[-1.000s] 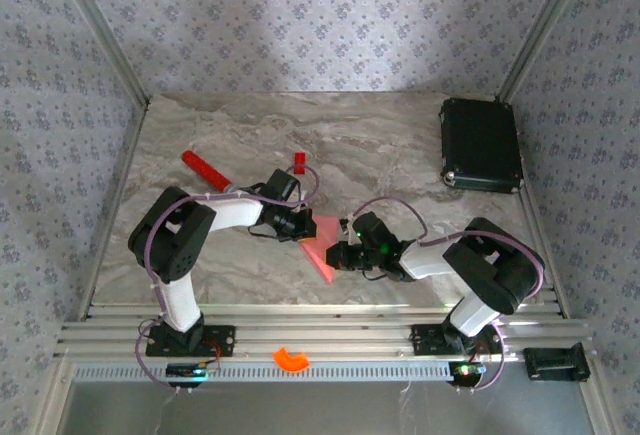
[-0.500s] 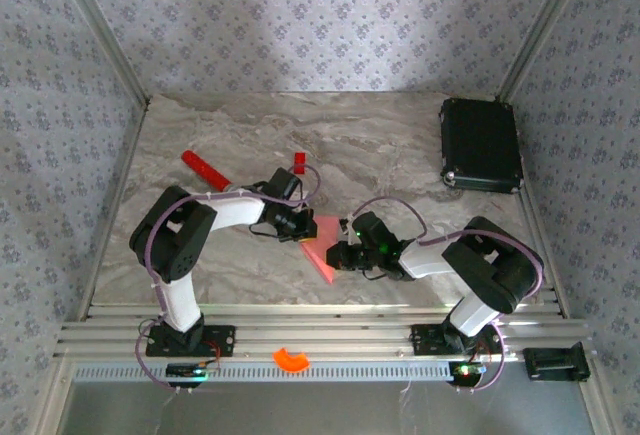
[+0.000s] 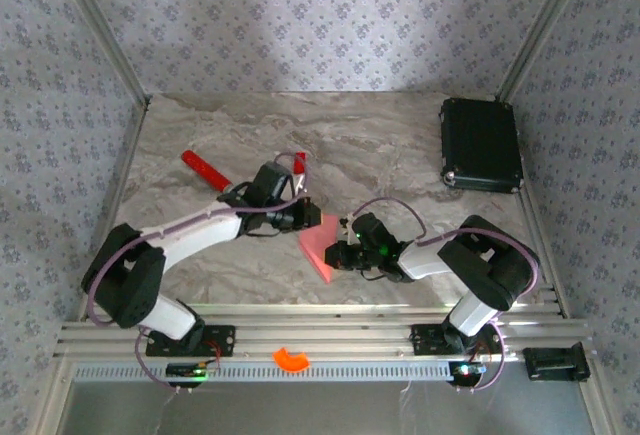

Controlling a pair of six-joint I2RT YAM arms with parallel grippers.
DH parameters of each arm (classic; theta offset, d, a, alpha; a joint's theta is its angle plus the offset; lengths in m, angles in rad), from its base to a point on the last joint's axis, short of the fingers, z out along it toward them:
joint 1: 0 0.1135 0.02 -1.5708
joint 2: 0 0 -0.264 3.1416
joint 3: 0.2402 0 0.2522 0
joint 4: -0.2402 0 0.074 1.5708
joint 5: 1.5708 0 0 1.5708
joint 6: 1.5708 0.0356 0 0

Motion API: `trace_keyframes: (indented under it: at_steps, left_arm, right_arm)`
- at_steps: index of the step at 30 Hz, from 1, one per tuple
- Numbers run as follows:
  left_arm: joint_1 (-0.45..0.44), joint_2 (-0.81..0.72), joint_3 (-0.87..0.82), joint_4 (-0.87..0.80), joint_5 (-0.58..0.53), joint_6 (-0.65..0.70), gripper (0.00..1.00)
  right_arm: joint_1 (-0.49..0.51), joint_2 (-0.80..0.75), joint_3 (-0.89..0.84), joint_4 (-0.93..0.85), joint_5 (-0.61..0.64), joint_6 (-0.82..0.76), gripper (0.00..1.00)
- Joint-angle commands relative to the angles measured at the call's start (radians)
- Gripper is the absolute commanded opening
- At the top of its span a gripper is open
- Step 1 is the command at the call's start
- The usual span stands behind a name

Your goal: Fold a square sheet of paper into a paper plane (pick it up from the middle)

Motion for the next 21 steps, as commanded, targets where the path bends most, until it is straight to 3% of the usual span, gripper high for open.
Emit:
trace_keyframes:
  at_steps: [1,9,16,21]
  left_arm:
    - [-0.035,-0.009,-0.106,0.130,0.006,-0.135,0.09]
    - [-0.053,0.017,-0.233,0.313,-0.018,-0.281,0.04]
    - [-0.054,0.067,-0.254,0.326,-0.030,-0.288,0.05]
    - [-0.053,0.099,-0.252,0.212,-0.092,-0.243,0.05]
  right_arm:
    - [0.024,0.055,-0.019,-0.018,0.044,0.021,0.00]
    - [0.029,0.055,-0.020,-0.020,0.055,0.027,0.00]
    - [0.034,0.058,-0.024,-0.017,0.059,0.031,0.00]
    - [0.037,0.068,-0.024,-0.006,0.061,0.036,0.00]
